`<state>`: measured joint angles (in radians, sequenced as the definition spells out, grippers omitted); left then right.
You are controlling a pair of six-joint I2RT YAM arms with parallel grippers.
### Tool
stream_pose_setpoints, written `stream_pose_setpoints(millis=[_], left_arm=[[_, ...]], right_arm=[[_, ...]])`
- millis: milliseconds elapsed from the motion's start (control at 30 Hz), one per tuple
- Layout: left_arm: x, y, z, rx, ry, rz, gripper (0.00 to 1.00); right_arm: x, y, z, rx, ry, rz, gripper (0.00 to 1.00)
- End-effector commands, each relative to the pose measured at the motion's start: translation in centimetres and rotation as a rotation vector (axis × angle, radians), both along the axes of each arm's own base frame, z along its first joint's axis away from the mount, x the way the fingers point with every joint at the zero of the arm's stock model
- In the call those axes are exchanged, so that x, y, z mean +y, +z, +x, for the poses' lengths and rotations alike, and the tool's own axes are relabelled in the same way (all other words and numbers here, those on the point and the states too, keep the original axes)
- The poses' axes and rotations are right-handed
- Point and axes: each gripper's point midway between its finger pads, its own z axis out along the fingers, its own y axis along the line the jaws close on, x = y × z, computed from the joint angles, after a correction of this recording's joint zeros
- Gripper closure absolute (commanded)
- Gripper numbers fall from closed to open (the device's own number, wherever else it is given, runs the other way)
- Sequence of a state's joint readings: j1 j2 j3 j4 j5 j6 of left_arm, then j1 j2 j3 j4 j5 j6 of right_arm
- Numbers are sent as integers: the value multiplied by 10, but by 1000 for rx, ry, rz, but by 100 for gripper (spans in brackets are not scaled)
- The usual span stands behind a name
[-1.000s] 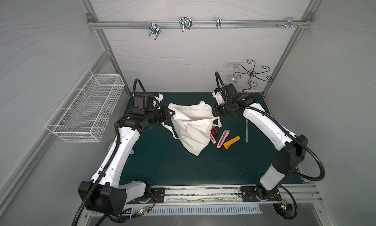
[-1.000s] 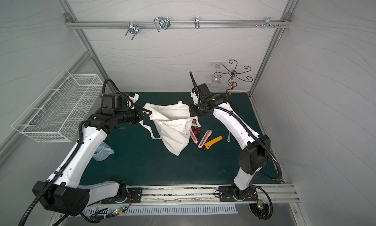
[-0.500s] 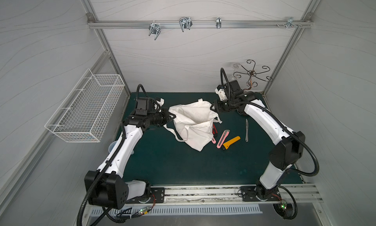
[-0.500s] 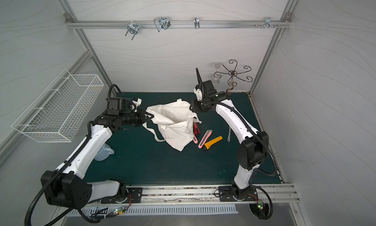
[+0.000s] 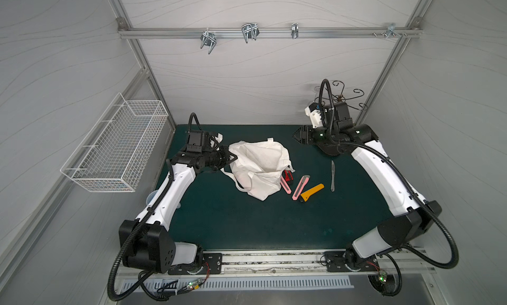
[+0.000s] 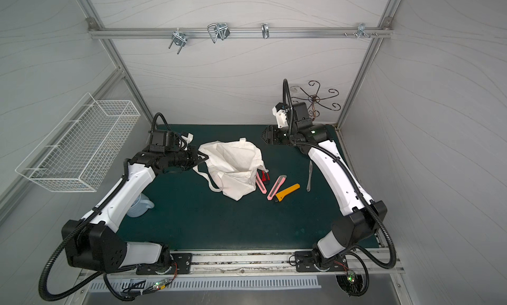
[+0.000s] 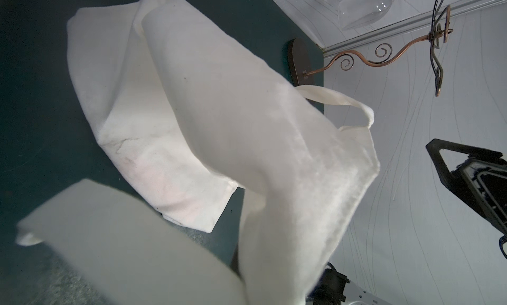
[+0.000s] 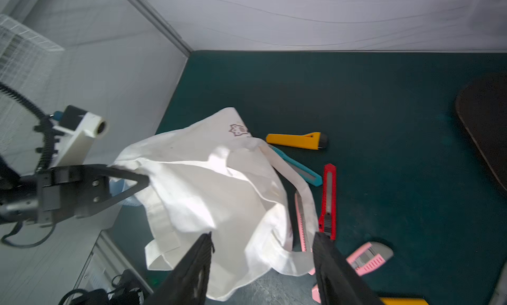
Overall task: Place the art knife into the pouch
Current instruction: Pick up the utility knife at the center of the board.
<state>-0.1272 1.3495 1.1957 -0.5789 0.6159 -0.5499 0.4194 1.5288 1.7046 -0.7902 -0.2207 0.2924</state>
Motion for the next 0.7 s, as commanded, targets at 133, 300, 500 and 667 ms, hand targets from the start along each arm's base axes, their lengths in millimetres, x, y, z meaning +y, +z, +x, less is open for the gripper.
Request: stream_pose_setpoints(millis=[133,300,500,667], left_arm=[[-2,14,7,-66,-14,1,100],[-1,15,4,-70,-16,5,100],[-3,11,2,-61,-22,5,100],[-7,9,0,-59,-30,8,100]], right_arm=[[-53,-132,-3,298,-231,-173,44],[-57,-190,-19,441,-287,-208,48],[-63,-232,-35,546,-338,-290,52],[-76,-251,-52,609,-425,-328,53]])
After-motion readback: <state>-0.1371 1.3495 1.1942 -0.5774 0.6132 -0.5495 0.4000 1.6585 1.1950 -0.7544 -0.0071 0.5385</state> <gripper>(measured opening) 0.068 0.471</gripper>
